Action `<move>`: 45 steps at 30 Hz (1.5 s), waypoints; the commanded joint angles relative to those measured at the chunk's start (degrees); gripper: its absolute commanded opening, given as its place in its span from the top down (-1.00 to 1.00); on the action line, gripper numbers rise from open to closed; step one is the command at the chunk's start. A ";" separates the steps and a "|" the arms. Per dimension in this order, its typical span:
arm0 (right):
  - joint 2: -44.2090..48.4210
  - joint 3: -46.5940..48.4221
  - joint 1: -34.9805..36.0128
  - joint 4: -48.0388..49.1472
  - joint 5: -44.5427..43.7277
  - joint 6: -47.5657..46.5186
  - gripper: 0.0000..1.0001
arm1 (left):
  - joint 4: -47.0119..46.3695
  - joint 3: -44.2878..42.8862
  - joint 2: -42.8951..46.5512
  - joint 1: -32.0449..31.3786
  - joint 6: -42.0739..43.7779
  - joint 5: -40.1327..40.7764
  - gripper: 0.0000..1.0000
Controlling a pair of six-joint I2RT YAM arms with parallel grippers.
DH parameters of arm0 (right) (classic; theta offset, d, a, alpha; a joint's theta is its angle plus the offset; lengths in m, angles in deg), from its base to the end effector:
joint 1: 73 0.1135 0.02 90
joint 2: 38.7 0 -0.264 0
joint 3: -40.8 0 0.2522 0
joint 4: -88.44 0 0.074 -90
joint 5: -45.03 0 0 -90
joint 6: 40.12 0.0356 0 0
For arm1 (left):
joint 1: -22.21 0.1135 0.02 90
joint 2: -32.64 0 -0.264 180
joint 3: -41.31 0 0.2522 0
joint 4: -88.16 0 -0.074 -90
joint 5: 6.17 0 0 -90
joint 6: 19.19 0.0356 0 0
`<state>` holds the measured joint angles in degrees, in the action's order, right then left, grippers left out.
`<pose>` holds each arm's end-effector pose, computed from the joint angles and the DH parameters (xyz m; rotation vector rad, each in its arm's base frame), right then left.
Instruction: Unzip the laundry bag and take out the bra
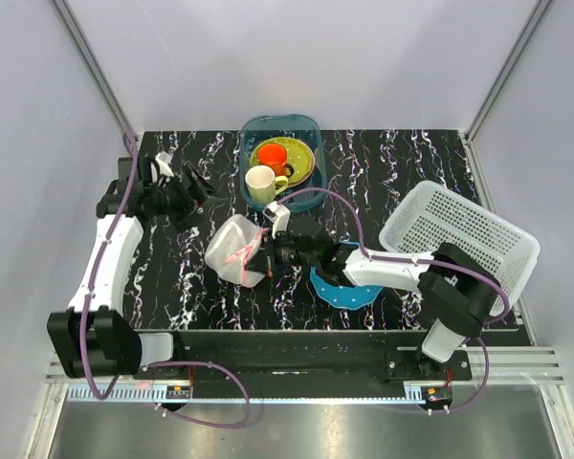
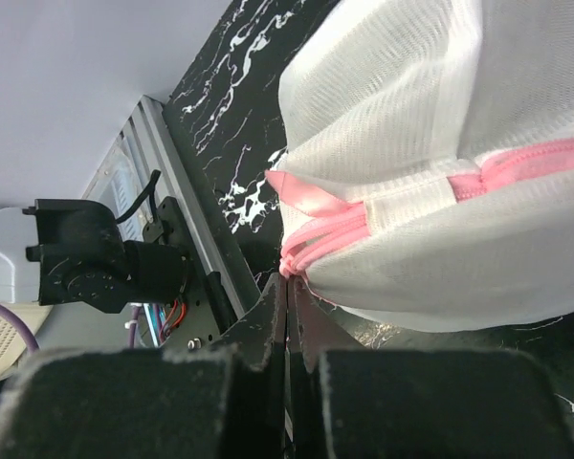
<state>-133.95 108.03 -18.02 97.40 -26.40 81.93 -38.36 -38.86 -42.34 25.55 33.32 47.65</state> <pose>0.2023 0.3084 0.2227 -0.6595 2.0167 1.2838 0.2719 -0.0052 0.3146 -0.5650 2.3861 -1.0320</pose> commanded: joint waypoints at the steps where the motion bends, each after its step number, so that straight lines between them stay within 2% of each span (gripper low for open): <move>1: -1.08 2.34 -0.14 -0.04 -1.52 0.99 1.00 | 4.75 -1.02 9.39 -0.61 1.11 4.19 -0.98; 4: -1.17 2.60 -0.14 -0.83 -1.52 0.64 1.00 | 4.31 3.02 11.78 -2.98 -0.56 3.93 -0.94; 5: -1.00 2.78 -0.14 -1.10 -1.43 0.38 1.00 | 4.22 3.91 12.22 -6.55 -1.17 4.45 -0.93; 11: -0.30 2.25 -0.14 -2.94 -0.99 -0.41 1.00 | 1.50 7.26 10.03 -14.48 -2.14 7.70 -0.82; 16: 0.58 1.20 -0.22 -2.94 -0.02 -0.85 1.00 | 0.09 7.70 5.90 -16.69 -2.23 8.94 -0.58; 23: 1.20 1.63 -0.14 -4.00 0.77 -0.94 1.00 | -2.20 7.79 2.39 -17.92 -3.20 9.73 -0.35; 27: 1.11 2.16 -0.14 -4.88 0.86 -1.11 1.00 | -2.28 8.23 0.89 -19.50 -3.20 10.95 -0.35; 29: 1.11 2.34 -0.14 -5.31 0.94 -1.03 1.00 | -2.28 8.58 0.01 -20.47 -3.46 11.40 -0.45; 31: 0.85 2.86 -0.22 -5.76 1.03 -1.03 1.00 | -2.28 8.67 -0.78 -21.00 -3.29 11.05 -0.45; 32: 0.67 2.95 -0.14 -6.11 1.64 -1.11 1.00 | -2.28 8.58 -1.48 -21.26 -3.29 10.96 -0.39; 35: 0.76 2.43 -0.40 -6.37 3.22 -1.29 1.00 | -1.50 7.18 -1.92 -21.44 -2.41 11.39 0.79; 36: 1.11 1.99 -0.58 -6.29 3.49 -1.03 1.00 | -0.19 6.04 -2.10 -21.35 -2.15 12.27 1.00; 39: 1.99 -1.52 -2.51 -5.15 4.81 0.03 1.00 | 3.42 2.61 -1.14 -20.56 -0.74 15.44 1.00; 45: 3.05 -9.70 -4.36 -6.28 2.53 -3.57 1.00 | 2.99 -0.38 2.38 -14.59 -2.05 12.02 1.00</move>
<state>-132.42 102.11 -21.87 93.03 -23.10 81.45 -34.71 -34.56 -43.68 7.34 31.33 59.84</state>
